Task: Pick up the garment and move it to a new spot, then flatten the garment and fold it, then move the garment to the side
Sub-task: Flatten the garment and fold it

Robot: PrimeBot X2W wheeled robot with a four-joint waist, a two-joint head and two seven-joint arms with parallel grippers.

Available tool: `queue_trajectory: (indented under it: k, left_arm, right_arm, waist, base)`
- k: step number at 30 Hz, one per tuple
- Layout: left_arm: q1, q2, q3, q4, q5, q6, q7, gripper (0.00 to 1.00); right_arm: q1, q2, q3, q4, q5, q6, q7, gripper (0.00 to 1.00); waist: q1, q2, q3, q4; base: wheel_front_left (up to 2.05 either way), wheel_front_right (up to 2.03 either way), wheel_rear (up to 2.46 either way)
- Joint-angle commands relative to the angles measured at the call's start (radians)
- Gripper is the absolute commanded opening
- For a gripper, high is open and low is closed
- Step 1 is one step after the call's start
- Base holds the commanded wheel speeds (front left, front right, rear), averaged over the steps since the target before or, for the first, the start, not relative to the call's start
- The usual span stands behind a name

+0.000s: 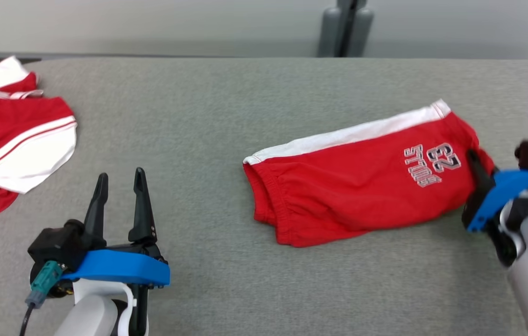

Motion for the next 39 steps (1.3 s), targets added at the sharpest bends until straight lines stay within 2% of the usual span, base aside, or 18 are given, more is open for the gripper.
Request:
queue_trajectory:
  k: [1, 6, 10, 18, 21, 29, 33, 39]
  left_arm:
    - [0.014, -0.006, 0.006, 0.006, 0.010, -0.007, -0.004, 1.00]
    - [0.041, -0.020, 0.003, 0.029, 0.043, -0.014, -0.004, 1.00]
    - [0.062, -0.030, -0.014, 0.050, 0.068, -0.015, -0.005, 1.00]
    - [0.057, -0.056, -0.038, 0.078, 0.093, -0.025, -0.005, 1.00]
    - [0.056, -0.063, -0.043, 0.089, 0.099, -0.028, -0.005, 1.00]
    - [0.043, -0.071, -0.045, 0.100, 0.134, -0.029, -0.005, 1.00]
    - [0.034, -0.074, -0.050, 0.107, 0.149, -0.033, -0.005, 1.00]
    - [0.024, -0.091, -0.045, 0.115, 0.157, -0.043, -0.005, 1.00]
  right_arm:
    - [0.041, 0.010, -0.017, -0.003, 0.008, 0.000, -0.022, 0.00]
    - [0.156, 0.043, -0.104, -0.013, 0.016, 0.000, -0.099, 0.00]
    - [0.211, 0.081, -0.172, -0.026, -0.003, 0.000, -0.117, 0.00]
    - [0.194, 0.096, -0.251, -0.027, -0.064, 0.000, -0.086, 0.00]
    - [0.153, 0.126, -0.246, -0.056, -0.101, 0.000, -0.079, 0.00]
    - [0.080, 0.240, -0.099, -0.198, -0.173, 0.000, -0.029, 0.00]
    - [0.069, 0.266, 0.021, -0.254, -0.136, 0.000, 0.009, 0.00]
    - [0.084, 0.267, 0.231, -0.286, -0.016, 0.000, 0.050, 0.00]
  waist:
    - [0.0000, 0.0000, -0.037, -0.040]
    - [0.0000, 0.0000, -0.071, -0.080]
    - [0.0000, 0.0000, -0.084, -0.097]
    - [0.0000, 0.0000, -0.077, -0.076]
    - [0.0000, 0.0000, -0.078, -0.066]
    - [0.0000, 0.0000, -0.079, -0.047]
    - [0.0000, 0.0000, -0.075, -0.036]
    - [0.0000, 0.0000, -0.067, -0.011]
  base:
    - [0.00, 0.00, 0.00]
    - [0.00, 0.00, 0.00]
    - [0.00, 0.00, 0.00]
    - [0.00, 0.00, 0.00]
    - [0.00, 0.00, 0.00]
    - [0.00, 0.00, 0.00]
    - [0.00, 0.00, 0.00]
    - [0.00, 0.00, 0.00]
